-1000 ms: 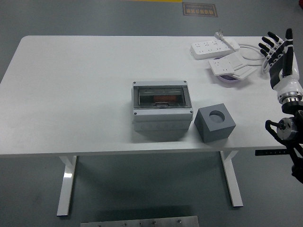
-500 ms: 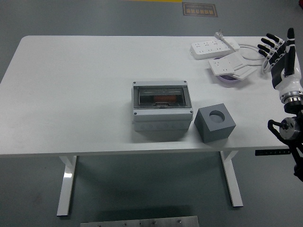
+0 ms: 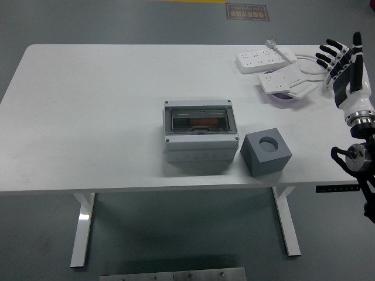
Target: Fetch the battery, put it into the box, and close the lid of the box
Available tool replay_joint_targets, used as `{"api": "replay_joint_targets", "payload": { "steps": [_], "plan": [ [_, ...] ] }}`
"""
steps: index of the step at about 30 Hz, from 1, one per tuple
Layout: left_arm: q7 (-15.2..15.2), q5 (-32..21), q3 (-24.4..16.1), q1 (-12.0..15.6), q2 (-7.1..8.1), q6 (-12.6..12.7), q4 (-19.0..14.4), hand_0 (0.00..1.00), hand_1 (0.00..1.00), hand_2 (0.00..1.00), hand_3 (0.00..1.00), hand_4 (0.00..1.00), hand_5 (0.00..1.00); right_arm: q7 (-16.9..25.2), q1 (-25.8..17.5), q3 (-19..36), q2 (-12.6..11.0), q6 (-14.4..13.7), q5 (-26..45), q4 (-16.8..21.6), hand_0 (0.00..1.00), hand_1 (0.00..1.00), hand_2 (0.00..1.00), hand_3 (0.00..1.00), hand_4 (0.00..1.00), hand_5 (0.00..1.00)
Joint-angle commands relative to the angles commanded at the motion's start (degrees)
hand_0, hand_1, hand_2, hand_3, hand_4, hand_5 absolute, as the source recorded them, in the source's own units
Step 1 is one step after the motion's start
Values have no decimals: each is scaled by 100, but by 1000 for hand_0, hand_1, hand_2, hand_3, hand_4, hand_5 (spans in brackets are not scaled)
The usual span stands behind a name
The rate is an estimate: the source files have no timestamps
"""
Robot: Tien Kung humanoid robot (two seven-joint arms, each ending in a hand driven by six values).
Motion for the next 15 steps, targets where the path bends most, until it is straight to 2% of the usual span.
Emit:
{"api": "replay_joint_targets", "payload": {
  "steps": [15],
  "plan": [
    [40,58,-2,324,52,-91,0,576,719,650,595,686,197,-10,-18,-87,36,-45,-50,204,780,685,684,671,998,998]
  ]
}}
